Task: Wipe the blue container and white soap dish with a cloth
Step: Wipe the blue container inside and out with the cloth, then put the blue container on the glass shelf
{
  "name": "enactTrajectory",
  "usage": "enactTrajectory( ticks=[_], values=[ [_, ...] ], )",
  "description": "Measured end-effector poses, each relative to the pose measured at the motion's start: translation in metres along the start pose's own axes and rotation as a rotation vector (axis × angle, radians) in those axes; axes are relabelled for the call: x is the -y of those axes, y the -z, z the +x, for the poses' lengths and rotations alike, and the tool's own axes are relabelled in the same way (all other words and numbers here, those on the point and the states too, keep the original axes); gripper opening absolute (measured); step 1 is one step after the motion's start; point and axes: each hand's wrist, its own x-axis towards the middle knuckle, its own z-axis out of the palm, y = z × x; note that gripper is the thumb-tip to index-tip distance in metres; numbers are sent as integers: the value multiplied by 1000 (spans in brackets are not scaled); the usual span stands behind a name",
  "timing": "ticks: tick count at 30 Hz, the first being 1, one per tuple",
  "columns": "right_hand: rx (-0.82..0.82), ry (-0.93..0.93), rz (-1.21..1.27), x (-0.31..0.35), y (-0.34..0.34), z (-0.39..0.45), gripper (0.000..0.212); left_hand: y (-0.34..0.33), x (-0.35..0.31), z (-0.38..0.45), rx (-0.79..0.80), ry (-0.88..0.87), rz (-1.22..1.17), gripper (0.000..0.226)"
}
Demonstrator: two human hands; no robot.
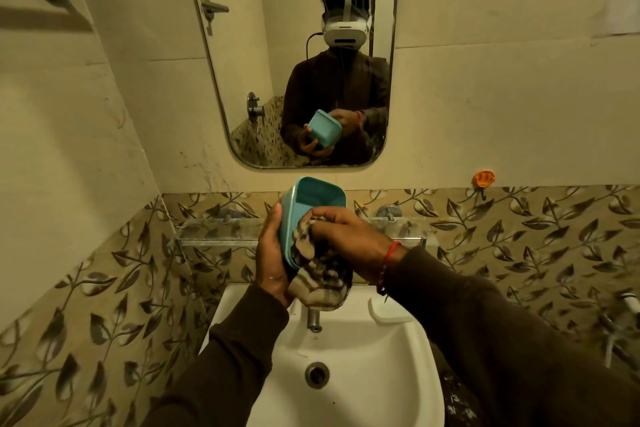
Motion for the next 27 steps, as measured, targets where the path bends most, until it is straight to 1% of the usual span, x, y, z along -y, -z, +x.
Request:
enactTrajectory(
  ticks=[2, 4, 6, 7, 8, 10, 12, 13, 15, 17, 18, 20, 23, 25, 27],
  values=[
    [-17, -19, 284, 1, 0, 2, 23, 5, 1, 0, 35, -11, -73, 67],
    [46, -48, 544, 3, 4, 4, 24, 9, -4, 1, 25, -56, -59, 66],
    [97, -107, 775, 8, 14, 7, 32, 12, -13, 3, -37, -102, -43, 67],
    [73, -128, 813, 11, 19, 9, 32, 14, -15, 4, -81, -124, -39, 67],
    [18, -139, 796, 14, 24, 11, 29, 16, -18, 5, -119, -149, -32, 67],
    [-121, -132, 675, 17, 35, 14, 19, 21, -18, 7, -148, -200, -22, 69],
    [-208, -159, 515, 13, 41, 17, 22, 22, -19, 6, -142, -236, -24, 69],
    [-214, -197, 403, 9, 41, 18, 27, 21, -20, 6, -133, -251, -25, 67],
    [-210, -249, 96, 2, 37, 17, 38, 17, -20, 7, -126, -286, -34, 63],
    [-205, -242, -152, -5, 26, 20, 41, 14, -16, 9, -144, -344, -47, 57],
    [-211, -219, -205, -8, 20, 24, 41, 12, -14, 11, -158, -374, -40, 52],
    [-260, -190, -214, -13, 12, 32, 39, 10, -11, 11, -184, -411, -13, 45],
    [-380, -179, -225, -16, 16, 46, 30, 23, -13, 9, -154, -445, 15, 45],
    [-472, -146, -248, -19, 24, 53, 22, 37, -21, 7, -164, -451, 140, 42],
    [-523, -104, -357, -24, 32, 59, 15, 50, -30, 6, -187, -431, 316, 40]
  ],
)
